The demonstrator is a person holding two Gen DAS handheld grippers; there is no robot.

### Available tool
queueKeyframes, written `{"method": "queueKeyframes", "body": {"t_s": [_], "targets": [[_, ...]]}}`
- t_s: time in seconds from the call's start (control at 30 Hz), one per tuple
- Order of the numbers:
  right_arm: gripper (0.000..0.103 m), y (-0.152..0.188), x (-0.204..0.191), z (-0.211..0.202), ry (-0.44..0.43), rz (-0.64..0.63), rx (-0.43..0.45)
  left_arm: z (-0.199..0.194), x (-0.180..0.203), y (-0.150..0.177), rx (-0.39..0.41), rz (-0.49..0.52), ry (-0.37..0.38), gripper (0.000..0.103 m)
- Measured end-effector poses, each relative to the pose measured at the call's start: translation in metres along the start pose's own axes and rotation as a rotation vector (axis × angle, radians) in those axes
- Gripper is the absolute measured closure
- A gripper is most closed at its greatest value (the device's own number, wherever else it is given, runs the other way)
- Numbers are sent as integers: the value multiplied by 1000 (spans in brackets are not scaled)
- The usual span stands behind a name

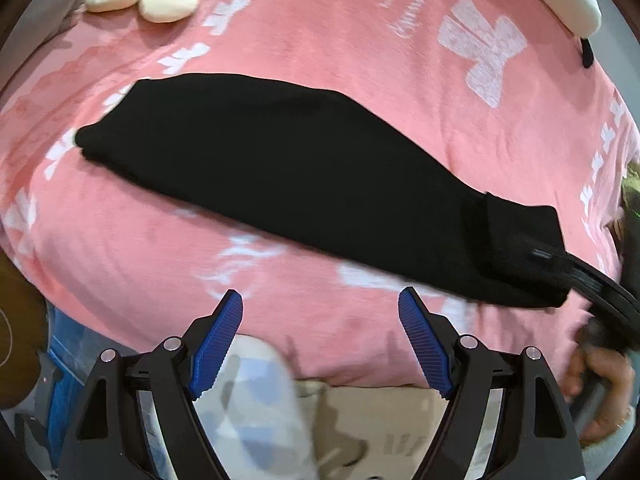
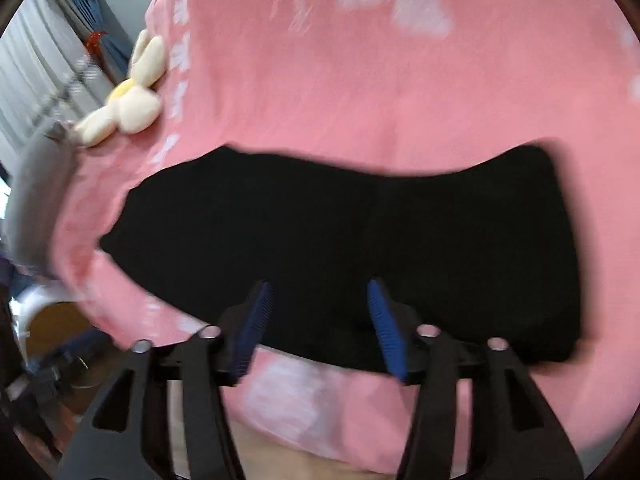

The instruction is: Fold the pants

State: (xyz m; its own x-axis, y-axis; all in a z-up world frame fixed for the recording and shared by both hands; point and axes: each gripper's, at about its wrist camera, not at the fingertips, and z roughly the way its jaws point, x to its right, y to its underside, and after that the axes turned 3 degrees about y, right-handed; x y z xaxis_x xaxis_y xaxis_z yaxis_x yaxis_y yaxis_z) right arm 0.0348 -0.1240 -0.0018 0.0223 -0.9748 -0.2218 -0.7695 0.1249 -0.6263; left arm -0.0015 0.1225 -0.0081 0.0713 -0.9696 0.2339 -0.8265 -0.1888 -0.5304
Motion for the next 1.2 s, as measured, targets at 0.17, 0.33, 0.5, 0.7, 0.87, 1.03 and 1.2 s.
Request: {"method": "queueKeyframes", "body": {"t_s": [0.17, 0.33, 0.5, 0.7, 0.87, 1.03, 1.2], "targets": [[30, 18, -4, -26, 214, -185, 7, 0, -28, 3, -12, -70, 46, 26], [33, 15, -30, 23, 229, -326, -48, 1, -28, 4, -20, -55, 38, 26], [50, 7, -28, 83, 299, -359, -119, -1, -36, 3, -15, -85, 6, 26], [86, -24, 5, 63, 208, -104, -54, 6, -50, -2, -28, -106, -34, 26], [80, -33, -38, 53, -49, -53, -46, 19, -44, -7, -48, -108, -26, 26], [58, -10, -58, 79, -56, -131, -102, 18, -28, -11, -59, -75, 1, 25], [25, -13, 30, -14, 57, 75, 96, 13, -39, -9, -21, -89, -44, 21]]}}
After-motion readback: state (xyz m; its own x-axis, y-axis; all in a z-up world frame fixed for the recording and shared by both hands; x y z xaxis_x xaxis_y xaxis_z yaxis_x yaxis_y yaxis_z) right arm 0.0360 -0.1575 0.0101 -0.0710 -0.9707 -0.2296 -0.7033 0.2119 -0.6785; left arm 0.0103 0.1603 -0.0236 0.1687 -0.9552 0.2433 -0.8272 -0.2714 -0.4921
